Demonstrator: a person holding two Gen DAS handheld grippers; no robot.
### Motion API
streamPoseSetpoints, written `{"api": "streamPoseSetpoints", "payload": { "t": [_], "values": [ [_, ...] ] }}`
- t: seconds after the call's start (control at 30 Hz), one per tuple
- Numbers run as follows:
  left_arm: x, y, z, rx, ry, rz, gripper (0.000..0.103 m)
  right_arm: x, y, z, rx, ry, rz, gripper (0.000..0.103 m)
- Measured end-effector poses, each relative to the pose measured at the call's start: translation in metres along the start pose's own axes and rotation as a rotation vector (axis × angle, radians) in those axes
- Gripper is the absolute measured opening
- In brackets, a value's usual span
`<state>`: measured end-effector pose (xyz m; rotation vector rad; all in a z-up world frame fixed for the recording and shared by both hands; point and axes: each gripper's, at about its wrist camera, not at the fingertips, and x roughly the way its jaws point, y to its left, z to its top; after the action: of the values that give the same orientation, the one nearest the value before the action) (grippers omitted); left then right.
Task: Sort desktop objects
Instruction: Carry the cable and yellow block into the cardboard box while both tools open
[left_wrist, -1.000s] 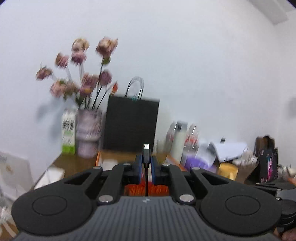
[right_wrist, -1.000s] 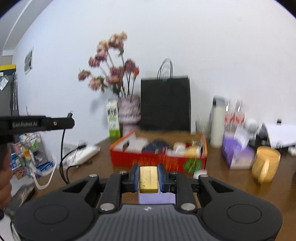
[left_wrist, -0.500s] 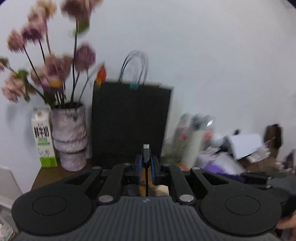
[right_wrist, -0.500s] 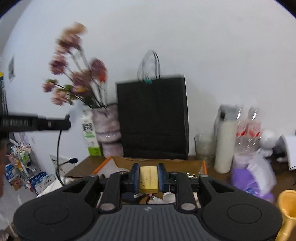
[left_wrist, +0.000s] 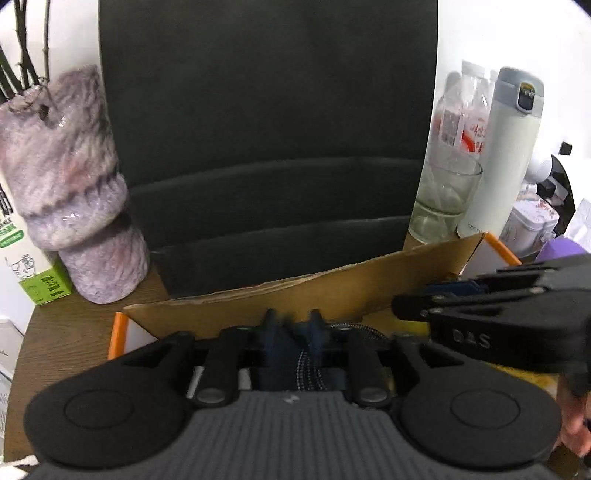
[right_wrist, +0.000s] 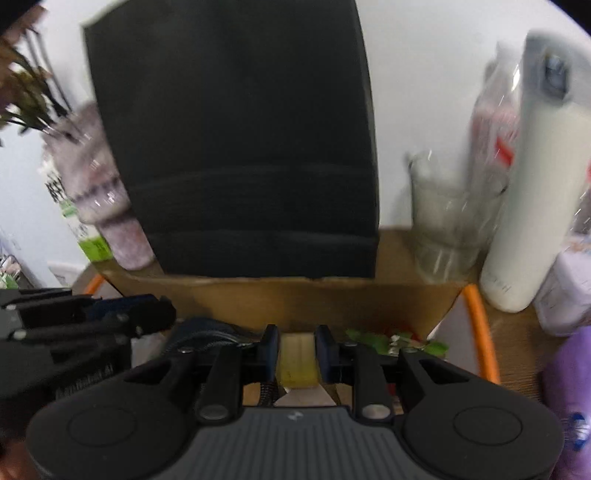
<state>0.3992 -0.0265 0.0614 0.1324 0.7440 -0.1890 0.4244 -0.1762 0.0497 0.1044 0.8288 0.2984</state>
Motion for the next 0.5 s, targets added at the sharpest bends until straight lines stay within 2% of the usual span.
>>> {"api": "streamPoseSetpoints", "payload": {
  "t": [0.07, 0.1, 0.13, 0.2, 0.27, 0.33, 0.4, 0.5],
  "values": [
    [-0.002, 0.004, -0.001, -0.009, -0.018, 0.020, 0.058, -0.001, -0.002, 0.000, 0.006, -0.019, -0.014, 0.046],
    [-0.009, 0.004, -0.002, -0.018, -0.024, 0.021, 0.059, -0.005, -0.002, -0.001, 0.011, -0.038, -0.019, 0.054],
    [-0.014, 0.007, -0.002, -0.031, -0.030, 0.018, 0.059, -0.011, -0.002, -0.002, 0.014, -0.047, -0.020, 0.056],
    [-0.026, 0.012, -0.004, -0.051, -0.046, 0.019, 0.070, -0.023, -0.001, -0.004, 0.014, -0.064, -0.013, 0.058],
    [-0.042, 0.016, -0.008, -0.066, -0.065, 0.040, 0.077, -0.041, 0.002, -0.007, -0.002, -0.082, -0.018, 0.060],
    [-0.067, 0.016, -0.015, -0.080, -0.075, 0.082, 0.077, -0.063, 0.003, -0.013, -0.016, -0.106, -0.033, 0.065],
    [-0.098, 0.016, -0.033, -0.142, -0.120, 0.111, 0.080, -0.093, 0.005, -0.029, -0.023, -0.155, -0.053, 0.073],
    [-0.140, 0.013, -0.071, -0.213, -0.146, 0.097, 0.083, -0.132, 0.008, -0.060, -0.045, -0.213, -0.070, 0.080]
  ]
}}
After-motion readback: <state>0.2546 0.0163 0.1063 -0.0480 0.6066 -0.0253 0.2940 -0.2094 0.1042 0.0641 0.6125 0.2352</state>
